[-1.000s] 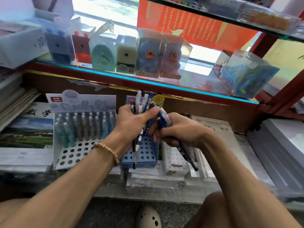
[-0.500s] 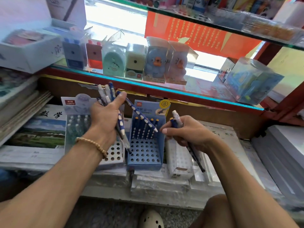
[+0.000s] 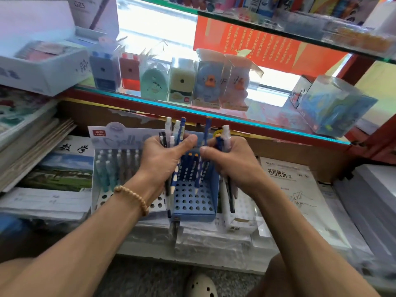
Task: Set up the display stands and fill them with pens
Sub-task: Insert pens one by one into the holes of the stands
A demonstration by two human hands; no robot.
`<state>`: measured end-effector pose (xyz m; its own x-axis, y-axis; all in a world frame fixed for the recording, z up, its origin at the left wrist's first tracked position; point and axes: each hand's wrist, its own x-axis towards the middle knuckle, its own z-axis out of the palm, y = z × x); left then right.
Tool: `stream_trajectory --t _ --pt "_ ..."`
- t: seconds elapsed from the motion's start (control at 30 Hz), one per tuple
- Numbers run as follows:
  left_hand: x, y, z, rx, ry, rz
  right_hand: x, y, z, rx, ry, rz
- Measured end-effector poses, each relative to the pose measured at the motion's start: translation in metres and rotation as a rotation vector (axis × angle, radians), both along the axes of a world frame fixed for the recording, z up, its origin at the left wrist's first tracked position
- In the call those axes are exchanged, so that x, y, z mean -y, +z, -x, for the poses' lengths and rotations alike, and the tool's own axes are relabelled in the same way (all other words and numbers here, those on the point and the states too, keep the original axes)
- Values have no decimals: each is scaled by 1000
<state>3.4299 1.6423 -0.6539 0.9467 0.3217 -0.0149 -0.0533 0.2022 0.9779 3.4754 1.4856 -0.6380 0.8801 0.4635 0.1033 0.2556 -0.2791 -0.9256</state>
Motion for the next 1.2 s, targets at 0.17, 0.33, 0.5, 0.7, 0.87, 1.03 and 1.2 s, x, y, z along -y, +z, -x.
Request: stream_trajectory --t 0.17,0.33,0.5,0.7,0.87,1.03,1.2 --pt "-6 -11 6 -127 -206 -151 2 -5 -12 -76 -199 -183" --pt "-12 -14 5 -174 -261 -138 10 -3 -15 -160 -266 -337" --pt "-12 -21 5 -191 -262 -187 23 0 -17 -183 -354 -347" --pt "-20 -28 -2 -192 -45 -239 41 -10 -28 100 -547 3" --pt "-27 -29 -6 -178 -31 -202 31 -26 -36 207 -529 239" --pt "-26 -23 -8 -146 -51 -184 20 -36 -42 217 -517 425" --pt "-26 -23 -8 -143 -61 -181 15 -43 -45 166 -486 488"
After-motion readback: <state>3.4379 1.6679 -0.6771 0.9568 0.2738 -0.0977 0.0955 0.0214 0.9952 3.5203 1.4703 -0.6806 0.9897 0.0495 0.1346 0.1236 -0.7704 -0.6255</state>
